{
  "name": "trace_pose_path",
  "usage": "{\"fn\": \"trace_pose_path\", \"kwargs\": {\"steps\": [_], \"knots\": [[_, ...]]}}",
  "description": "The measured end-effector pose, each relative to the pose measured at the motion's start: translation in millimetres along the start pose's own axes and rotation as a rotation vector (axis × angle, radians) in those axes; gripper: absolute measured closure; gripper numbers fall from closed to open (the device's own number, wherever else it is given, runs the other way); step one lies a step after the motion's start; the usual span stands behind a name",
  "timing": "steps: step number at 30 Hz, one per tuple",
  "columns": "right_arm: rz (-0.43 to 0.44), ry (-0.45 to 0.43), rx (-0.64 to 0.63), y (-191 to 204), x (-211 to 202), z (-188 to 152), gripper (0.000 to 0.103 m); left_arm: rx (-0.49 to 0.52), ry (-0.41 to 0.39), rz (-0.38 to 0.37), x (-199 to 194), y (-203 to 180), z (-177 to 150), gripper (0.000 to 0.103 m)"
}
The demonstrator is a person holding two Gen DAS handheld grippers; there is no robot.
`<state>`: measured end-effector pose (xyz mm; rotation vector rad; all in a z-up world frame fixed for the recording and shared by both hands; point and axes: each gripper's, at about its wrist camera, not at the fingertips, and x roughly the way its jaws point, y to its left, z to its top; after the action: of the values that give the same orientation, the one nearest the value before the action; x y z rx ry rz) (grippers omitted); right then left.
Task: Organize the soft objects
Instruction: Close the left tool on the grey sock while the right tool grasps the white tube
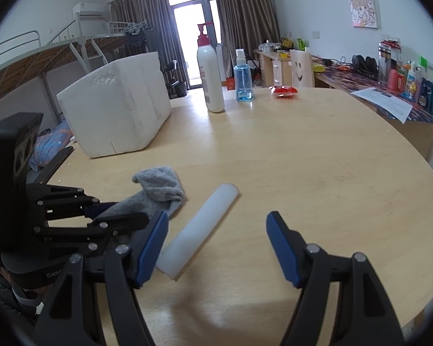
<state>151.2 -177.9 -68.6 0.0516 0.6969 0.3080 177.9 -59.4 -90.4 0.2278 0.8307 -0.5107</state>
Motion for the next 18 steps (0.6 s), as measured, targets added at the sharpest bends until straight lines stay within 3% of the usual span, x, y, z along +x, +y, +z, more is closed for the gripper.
{"fn": "trace_pose_path", "kwargs": {"steps": [18], "knots": [[-0.004,0.043,-0.034,24.7,13.5,2.3,0.028,-0.069,-0.106,0.082,-40.3,24.8,-5.0,0.089]]}}
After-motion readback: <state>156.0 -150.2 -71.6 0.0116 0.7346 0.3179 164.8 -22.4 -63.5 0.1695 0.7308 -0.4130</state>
